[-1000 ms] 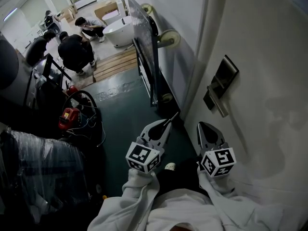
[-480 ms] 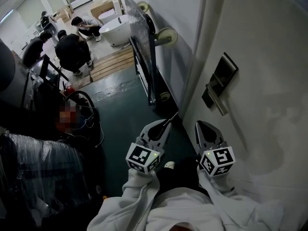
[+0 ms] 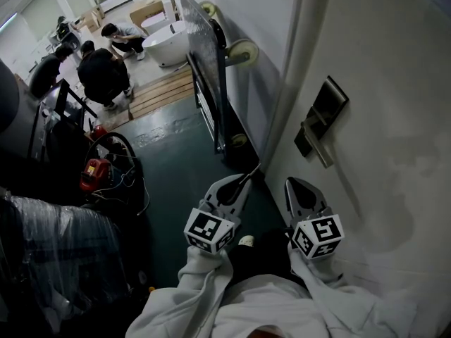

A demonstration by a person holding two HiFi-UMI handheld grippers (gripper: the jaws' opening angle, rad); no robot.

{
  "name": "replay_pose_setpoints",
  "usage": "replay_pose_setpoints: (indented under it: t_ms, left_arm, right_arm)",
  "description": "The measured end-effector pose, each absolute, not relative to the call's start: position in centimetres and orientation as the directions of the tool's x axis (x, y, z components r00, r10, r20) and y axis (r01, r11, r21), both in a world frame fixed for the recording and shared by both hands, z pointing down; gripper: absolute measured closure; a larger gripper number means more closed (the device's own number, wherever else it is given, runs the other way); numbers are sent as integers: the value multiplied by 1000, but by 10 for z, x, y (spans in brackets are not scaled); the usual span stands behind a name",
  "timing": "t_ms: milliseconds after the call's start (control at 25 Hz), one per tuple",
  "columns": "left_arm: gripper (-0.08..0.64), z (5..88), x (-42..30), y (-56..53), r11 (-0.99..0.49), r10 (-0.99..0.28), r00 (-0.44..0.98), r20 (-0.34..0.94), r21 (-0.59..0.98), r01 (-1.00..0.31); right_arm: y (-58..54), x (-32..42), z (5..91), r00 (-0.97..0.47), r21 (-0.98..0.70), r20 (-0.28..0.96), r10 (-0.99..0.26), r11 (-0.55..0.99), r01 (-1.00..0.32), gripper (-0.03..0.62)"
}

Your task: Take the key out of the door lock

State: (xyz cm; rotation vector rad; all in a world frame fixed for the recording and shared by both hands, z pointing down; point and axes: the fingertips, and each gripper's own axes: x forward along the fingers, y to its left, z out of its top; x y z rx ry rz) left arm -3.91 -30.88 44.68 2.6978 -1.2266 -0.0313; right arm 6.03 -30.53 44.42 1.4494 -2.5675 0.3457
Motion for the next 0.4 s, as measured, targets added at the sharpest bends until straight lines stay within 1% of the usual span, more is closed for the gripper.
replay_pose_setpoints:
  t_ms: [400]
  left_arm:
    - [532, 448, -32, -309, -651, -741, 670, 57, 185, -736]
  right_arm:
    - [-304, 67, 444, -503, -118, 267, -822, 490, -864, 541]
